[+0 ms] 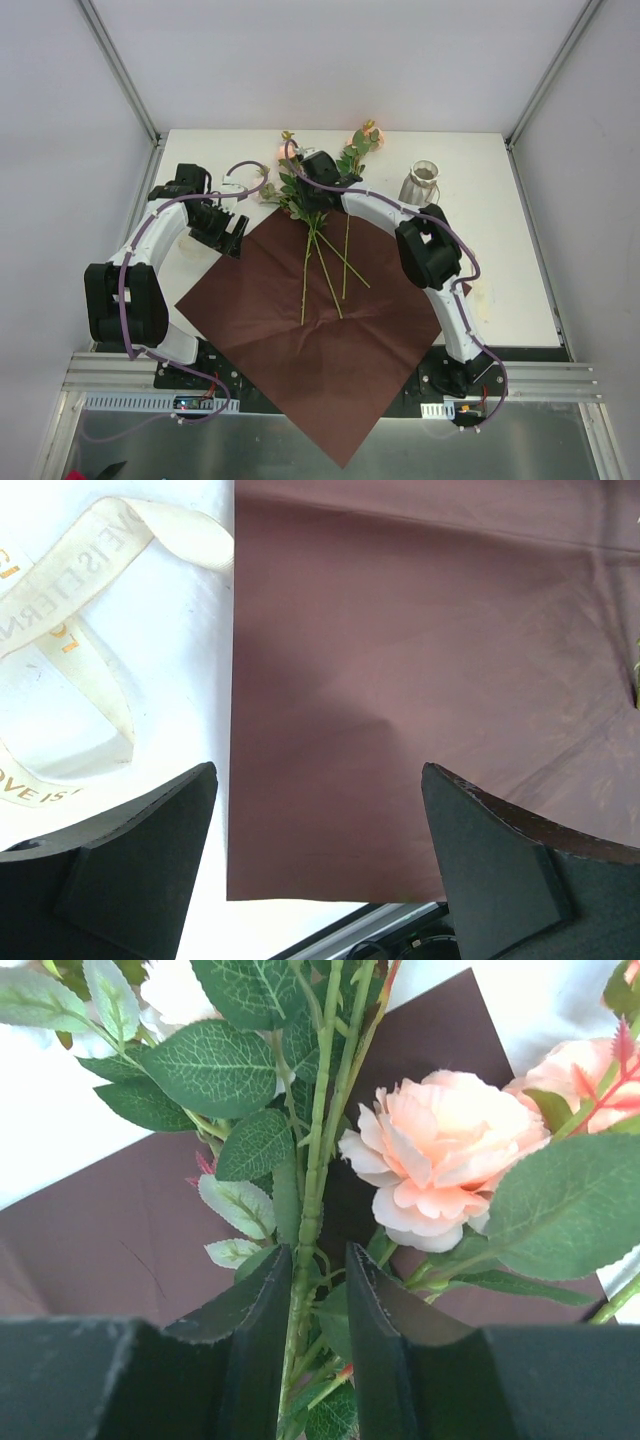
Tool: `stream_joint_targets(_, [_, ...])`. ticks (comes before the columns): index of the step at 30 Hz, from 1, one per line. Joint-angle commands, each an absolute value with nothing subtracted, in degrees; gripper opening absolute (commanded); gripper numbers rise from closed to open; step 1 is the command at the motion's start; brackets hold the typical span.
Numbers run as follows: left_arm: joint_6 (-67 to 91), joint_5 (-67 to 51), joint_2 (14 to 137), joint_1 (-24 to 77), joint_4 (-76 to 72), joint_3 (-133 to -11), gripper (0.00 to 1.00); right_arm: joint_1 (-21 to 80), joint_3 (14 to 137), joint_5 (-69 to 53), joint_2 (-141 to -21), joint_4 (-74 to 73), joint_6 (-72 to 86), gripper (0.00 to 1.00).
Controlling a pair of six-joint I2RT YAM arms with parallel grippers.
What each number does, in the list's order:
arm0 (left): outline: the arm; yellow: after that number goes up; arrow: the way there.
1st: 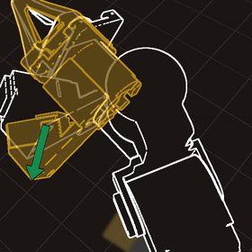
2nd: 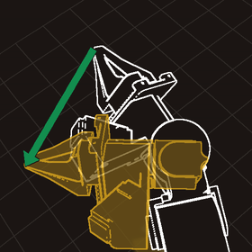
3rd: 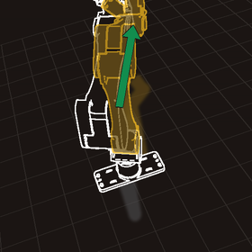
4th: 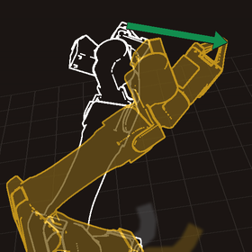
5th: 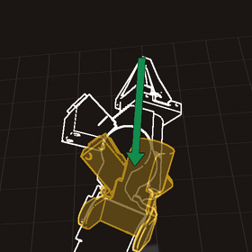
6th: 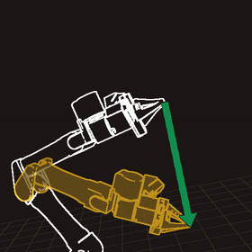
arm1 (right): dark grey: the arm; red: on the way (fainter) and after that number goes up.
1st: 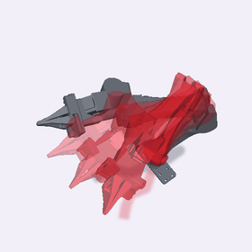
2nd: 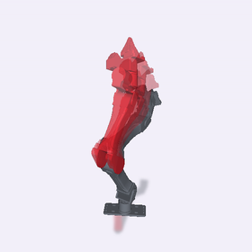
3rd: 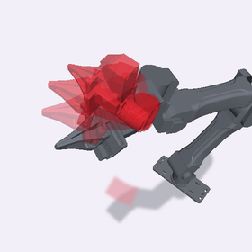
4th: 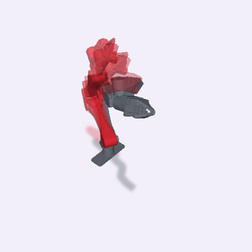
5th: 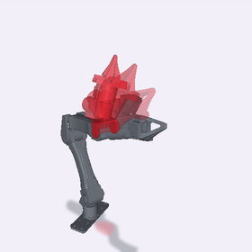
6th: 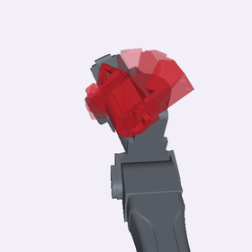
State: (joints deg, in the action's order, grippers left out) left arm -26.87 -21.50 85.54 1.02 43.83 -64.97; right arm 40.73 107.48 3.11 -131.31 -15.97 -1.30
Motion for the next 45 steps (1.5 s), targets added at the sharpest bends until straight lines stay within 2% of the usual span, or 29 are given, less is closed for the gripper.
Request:
stream_joint_targets(1, [-28.0, -20.1, 84.7, 0.4, 44.1, -64.7, 0.83, 40.5, 111.4, 2.2, -132.6, -15.8, -1.0, 0.31])
stream_joint_targets(6, [-28.0, -19.7, 84.4, 0.4, 44.0, -64.7, 0.83, 40.3, 113.1, 1.1, -134.2, -16.4, -0.2, 0.3])
stream_joint_targets(9, [-28.0, -19.5, 84.3, 0.4, 44.0, -64.8, 0.83, 39.9, 113.4, 0.6, -134.1, -16.5, -0.2, 0.24])
stream_joint_targets(12, [-27.9, -19.4, 84.1, 0.4, 44.1, -65.0, 0.82, 39.6, 111.5, 1.1, -131.7, -15.6, 1.2, 0.05])
stream_joint_targets(22, [-27.8, -19.3, 83.1, 0.4, 44.3, -65.0, 0.83, 39.1, 106.8, 0.6, -116.9, -8.2, 2.5, 0.01])
stream_joint_targets(27, [-27.8, -19.1, 82.2, 0.4, 44.4, -64.7, 0.84, 38.8, 104.8, -3.7, -111.5, -3.7, 3.9, 0.01])
stream_joint_targets(30, [-27.6, -18.9, 81.7, 0.4, 44.5, -64.6, 0.84, 38.5, 100.8, -2.4, -105.7, 2.8, 2.5, 0.01])
stream_joint_targets(32, [-27.6, -19.2, 81.7, 0.4, 44.5, -64.7, 0.84, 37.7, 96.3, -1.2, -100.1, 14.0, 0.4, 0.01])
stream_joint_targets(34, [-27.1, -19.6, 81.4, 0.4, 44.5, -65.3, 0.86, 37.1, 87.7, 3.1, -93.8, 29.5, -6.9, 0.01])
stream_joint_targets(37, [-26.1, -20.0, 81.6, -0.9, 44.5, -66.8, 0.89, 36.4, 82.2, 5.6, -88.8, 43.7, -20.0, 0.01])
stream_joint_targets(38, [-25.6, -19.5, 81.6, -1.2, 44.5, -67.1, 0.99, 35.3, 82.9, 7.3, -88.1, 43.3, -22.7, 0.01])
stream_joint_targets(45, [-24.2, -21.9, 82.5, -2.9, 44.6, -69.8, 0.99, 25.9, 86.1, 8.7, -81.0, 43.8, -24.2, 0.01])
